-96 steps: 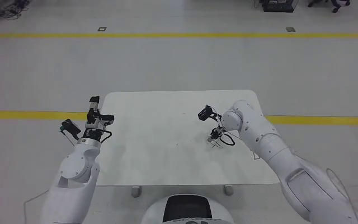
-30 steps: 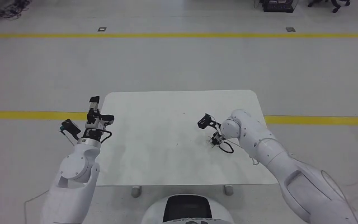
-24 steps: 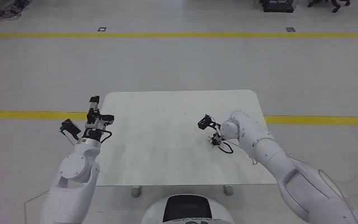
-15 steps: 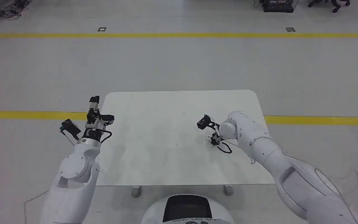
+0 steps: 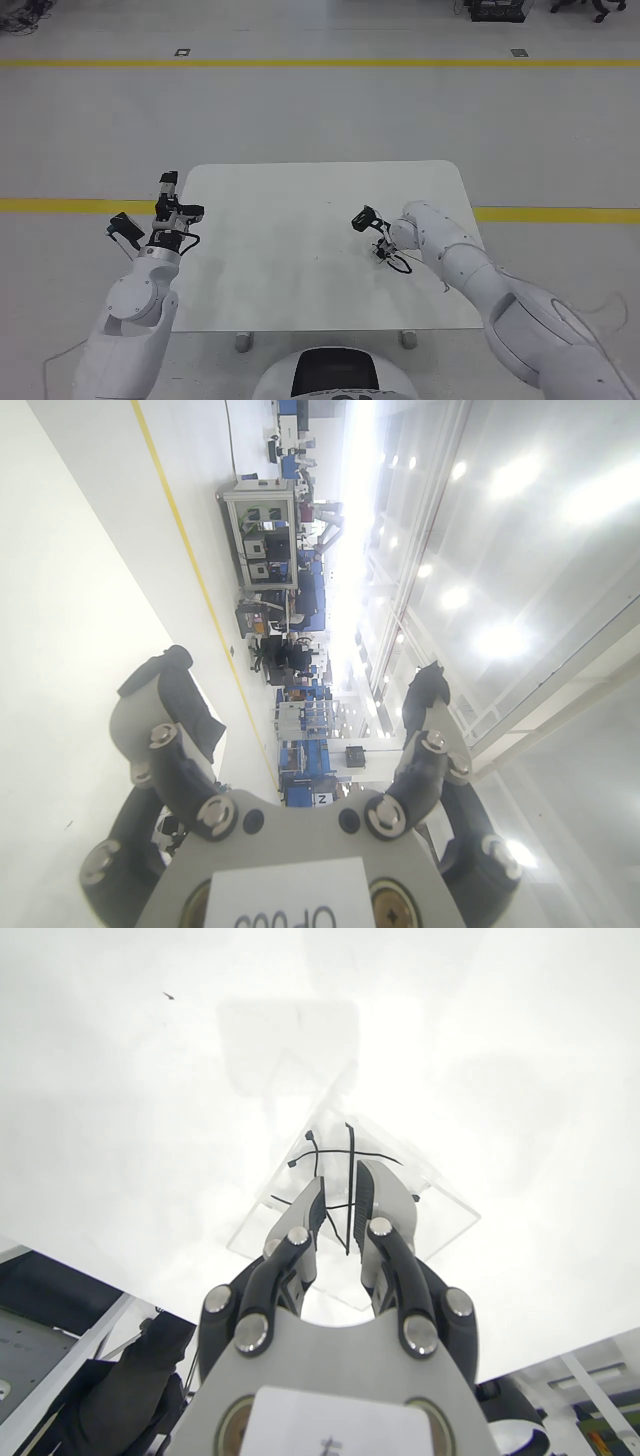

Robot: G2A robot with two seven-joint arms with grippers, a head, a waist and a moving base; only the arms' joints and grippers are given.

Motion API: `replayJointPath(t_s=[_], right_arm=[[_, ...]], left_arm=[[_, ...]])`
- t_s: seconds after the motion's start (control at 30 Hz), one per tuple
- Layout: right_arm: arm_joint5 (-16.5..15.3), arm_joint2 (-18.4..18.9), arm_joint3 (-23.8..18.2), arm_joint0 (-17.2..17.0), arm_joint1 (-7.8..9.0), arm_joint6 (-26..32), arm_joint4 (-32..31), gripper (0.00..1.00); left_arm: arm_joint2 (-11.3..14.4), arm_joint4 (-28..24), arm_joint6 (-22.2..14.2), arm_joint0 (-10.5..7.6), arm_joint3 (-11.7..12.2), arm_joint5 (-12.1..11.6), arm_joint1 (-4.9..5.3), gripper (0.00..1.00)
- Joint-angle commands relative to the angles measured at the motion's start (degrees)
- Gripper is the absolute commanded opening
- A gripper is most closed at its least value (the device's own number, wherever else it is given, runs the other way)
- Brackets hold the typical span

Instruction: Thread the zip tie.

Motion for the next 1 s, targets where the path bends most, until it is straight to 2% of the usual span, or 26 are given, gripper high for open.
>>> replayJointPath(t_s=[0.0, 0.3, 0.7, 0.83, 0.97], right_arm=[[0.01, -0.13, 0.77, 0.16, -0.36, -0.38, -0.28, 0.13], [0.80, -0.48, 3.18, 0.49, -1.69, -2.08, -1.86, 0.13], [0.09, -0.39, 6.18, 0.96, -3.18, -2.40, -2.63, 0.13], [0.00, -0.29, 6.89, 1.09, -3.56, -2.51, -2.87, 0.00], [0.00, -0.13, 7.03, 1.31, -3.78, -2.59, -3.30, 0.00]], left_arm=[[0.00, 0.00, 0.00, 0.00, 0.00, 0.00, 0.00, 1.00], [0.00, 0.00, 0.00, 0.00, 0.00, 0.00, 0.00, 1.00], [0.00, 0.00, 0.00, 0.00, 0.00, 0.00, 0.00, 1.00], [0.00, 0.00, 0.00, 0.00, 0.00, 0.00, 0.00, 1.00], [0.00, 0.00, 0.00, 0.00, 0.00, 0.00, 0.00, 1.00]])
